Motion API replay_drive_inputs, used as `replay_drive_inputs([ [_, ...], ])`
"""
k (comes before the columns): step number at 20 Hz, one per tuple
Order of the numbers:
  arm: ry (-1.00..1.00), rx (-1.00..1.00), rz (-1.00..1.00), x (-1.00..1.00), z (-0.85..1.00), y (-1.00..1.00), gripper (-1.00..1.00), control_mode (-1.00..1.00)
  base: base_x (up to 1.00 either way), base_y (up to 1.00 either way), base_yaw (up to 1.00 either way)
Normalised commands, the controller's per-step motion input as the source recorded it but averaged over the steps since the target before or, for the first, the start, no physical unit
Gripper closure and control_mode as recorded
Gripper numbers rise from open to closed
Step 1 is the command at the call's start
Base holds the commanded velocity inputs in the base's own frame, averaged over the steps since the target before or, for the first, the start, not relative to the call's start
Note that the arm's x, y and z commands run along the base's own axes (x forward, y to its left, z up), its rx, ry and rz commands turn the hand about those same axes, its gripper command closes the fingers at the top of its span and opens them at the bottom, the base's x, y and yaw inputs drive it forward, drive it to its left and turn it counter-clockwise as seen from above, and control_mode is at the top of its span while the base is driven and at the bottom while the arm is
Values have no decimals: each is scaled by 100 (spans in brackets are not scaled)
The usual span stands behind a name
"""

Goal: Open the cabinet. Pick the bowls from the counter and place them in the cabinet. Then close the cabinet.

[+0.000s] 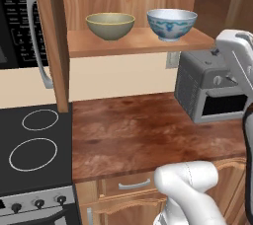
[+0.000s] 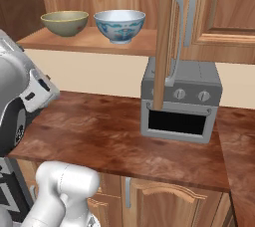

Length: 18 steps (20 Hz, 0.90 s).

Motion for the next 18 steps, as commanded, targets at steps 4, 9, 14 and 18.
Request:
replay_drive_inputs([
  [4,-7,6,0,-35,2,-33,-100,-100,0,0,0],
  [9,-1,11,0,-35,2,-37,-100,-100,0,0,0],
  [14,-1,10,0,-25,8,-34,-100,-100,0,0,0],
  [18,0,11,0,-18,10,-31,-100,-100,0,0,0],
])
